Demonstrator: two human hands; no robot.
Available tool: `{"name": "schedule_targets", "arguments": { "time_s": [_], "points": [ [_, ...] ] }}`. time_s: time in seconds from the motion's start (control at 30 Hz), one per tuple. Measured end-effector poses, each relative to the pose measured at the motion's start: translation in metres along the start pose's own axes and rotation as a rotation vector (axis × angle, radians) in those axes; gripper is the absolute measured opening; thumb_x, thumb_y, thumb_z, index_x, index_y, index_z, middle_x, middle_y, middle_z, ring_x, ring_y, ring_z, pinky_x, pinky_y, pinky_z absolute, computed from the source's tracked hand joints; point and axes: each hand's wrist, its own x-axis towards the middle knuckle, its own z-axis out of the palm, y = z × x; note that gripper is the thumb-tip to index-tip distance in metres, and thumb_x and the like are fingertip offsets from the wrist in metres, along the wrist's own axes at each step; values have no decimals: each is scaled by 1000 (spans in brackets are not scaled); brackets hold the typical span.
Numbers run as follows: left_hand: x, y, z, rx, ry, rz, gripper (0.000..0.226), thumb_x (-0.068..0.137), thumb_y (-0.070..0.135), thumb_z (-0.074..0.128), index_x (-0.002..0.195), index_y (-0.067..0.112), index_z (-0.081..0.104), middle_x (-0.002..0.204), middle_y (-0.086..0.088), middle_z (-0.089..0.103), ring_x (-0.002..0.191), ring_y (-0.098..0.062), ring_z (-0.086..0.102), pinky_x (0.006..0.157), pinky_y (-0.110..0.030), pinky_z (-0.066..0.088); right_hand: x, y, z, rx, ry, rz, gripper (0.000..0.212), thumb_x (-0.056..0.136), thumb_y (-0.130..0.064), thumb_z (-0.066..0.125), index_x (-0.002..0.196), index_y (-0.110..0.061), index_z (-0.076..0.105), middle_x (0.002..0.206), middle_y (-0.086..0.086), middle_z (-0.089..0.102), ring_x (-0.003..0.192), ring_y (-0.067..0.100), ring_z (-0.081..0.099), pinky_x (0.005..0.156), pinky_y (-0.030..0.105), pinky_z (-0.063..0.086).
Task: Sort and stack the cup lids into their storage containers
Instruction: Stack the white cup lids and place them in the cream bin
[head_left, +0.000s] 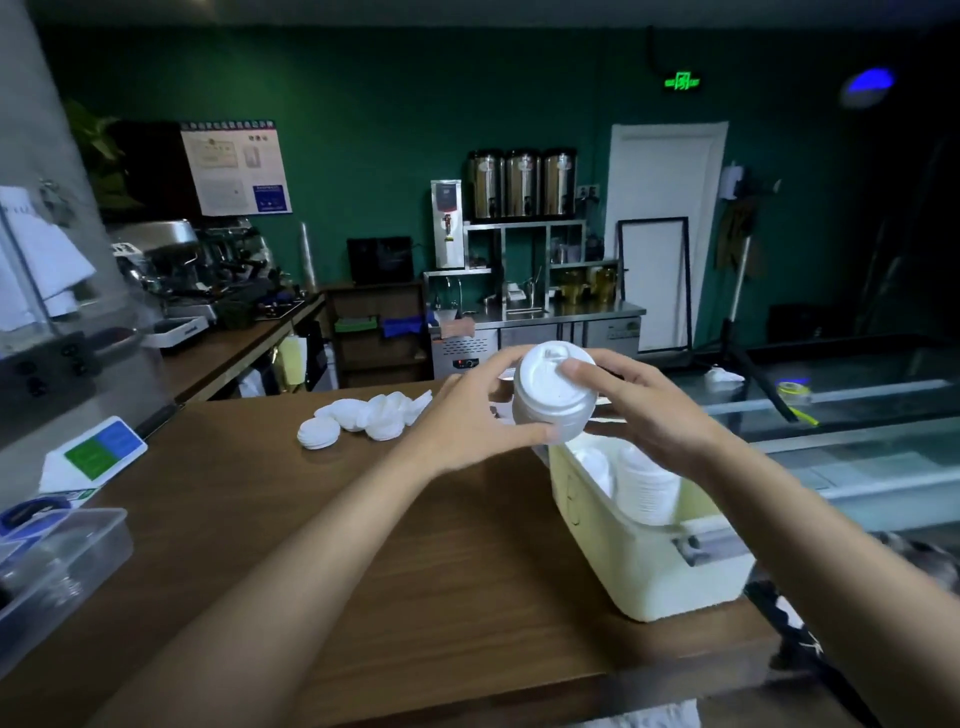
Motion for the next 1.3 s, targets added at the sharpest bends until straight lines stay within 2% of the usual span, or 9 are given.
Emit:
{"name": "schedule_targets", "arguments": {
  "time_s": [0.13,0.3,0.53,0.67,0.83,1.0,1.1,1.23,1.3],
  "points": [
    [26,16,31,22,-62,37,77,69,50,93,135,49,52,123,24,68,116,0,63,99,-40,56,-8,1,-42,-64,31,87,41,93,-49,73,124,-23,72,118,3,78,115,29,73,99,40,59],
    [46,19,62,56,-188,10,77,63,61,91,127,45,53,106,21,71,92,-1,70,87,-42,61,-17,13,-79,-161,-39,192,53,91,-60,65,125,-20,72,117,3,78,108,23,73,95,38,58],
    [60,13,84,159,-325,-66,70,63,68,87,118,42,52,101,17,71,94,-4,67,88,-41,59,-10,33,-98,-273,-170,345,63,88,-74,56,134,-33,66,123,2,76,107,21,73,97,39,60],
    [67,6,90,206,-370,-86,64,62,69,87,110,42,54,91,14,70,90,-7,64,84,-38,57,-4,38,-105,-282,-294,427,45,95,-46,73,136,-29,64,132,4,71,117,18,70,105,37,57],
    [73,0,93,250,-377,-48,57,60,69,89,100,35,66,98,16,70,96,-8,62,89,-41,55,0,52,-115,-369,-415,415,67,88,-3,80,144,-29,54,134,0,72,126,13,67,99,25,57],
    [79,-6,88,221,-453,-26,55,63,64,89,106,33,71,100,13,73,96,-11,66,90,-44,56,10,59,-111,-672,-320,319,86,70,-38,98,143,-29,54,127,-7,72,117,9,68,93,20,57],
    [82,-7,81,199,-494,-67,66,65,56,94,122,42,64,109,18,70,104,0,64,95,-30,55,13,61,-112,-655,-324,301,70,70,-39,98,129,-32,63,112,-1,77,109,22,74,87,24,61],
    [85,-10,77,202,-546,-100,63,66,53,94,118,40,62,103,17,73,100,-1,67,94,-34,56,9,59,-106,-688,-354,321,60,73,-39,96,124,-34,64,112,-3,73,94,21,76,85,25,60],
    [87,-9,78,229,-564,-103,63,65,55,94,117,38,62,99,17,74,97,-2,68,93,-37,57,10,58,-101,-828,-362,308,66,72,-48,95,127,-36,60,114,-9,71,102,15,72,93,27,55]
  ]
}}
